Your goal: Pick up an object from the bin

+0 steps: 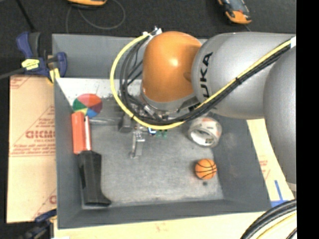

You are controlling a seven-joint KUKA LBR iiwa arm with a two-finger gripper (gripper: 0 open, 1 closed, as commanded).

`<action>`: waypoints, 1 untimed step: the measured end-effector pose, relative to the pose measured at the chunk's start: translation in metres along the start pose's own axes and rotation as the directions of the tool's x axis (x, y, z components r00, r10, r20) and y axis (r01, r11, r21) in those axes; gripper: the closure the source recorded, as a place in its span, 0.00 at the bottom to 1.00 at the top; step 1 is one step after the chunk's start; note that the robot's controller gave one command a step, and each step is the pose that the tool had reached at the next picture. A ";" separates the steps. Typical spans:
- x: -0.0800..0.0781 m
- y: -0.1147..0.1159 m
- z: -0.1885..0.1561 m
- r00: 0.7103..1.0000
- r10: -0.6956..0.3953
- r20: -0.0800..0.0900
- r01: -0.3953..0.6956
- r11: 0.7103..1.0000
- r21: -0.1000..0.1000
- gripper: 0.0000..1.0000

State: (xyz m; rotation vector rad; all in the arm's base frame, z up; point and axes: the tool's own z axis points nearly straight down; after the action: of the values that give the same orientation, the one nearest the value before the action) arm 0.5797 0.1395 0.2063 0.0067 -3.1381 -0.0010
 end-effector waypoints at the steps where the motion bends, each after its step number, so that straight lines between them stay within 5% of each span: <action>1: 0.000 -0.001 -0.004 1.000 0.003 0.005 -0.003 1.000 -0.001 0.00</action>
Offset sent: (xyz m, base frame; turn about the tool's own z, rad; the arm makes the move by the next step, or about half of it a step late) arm 0.0661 -0.0857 -0.1363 -0.0013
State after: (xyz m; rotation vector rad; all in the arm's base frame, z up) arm 0.5801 0.1385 0.2108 0.0015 -3.1432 -0.0018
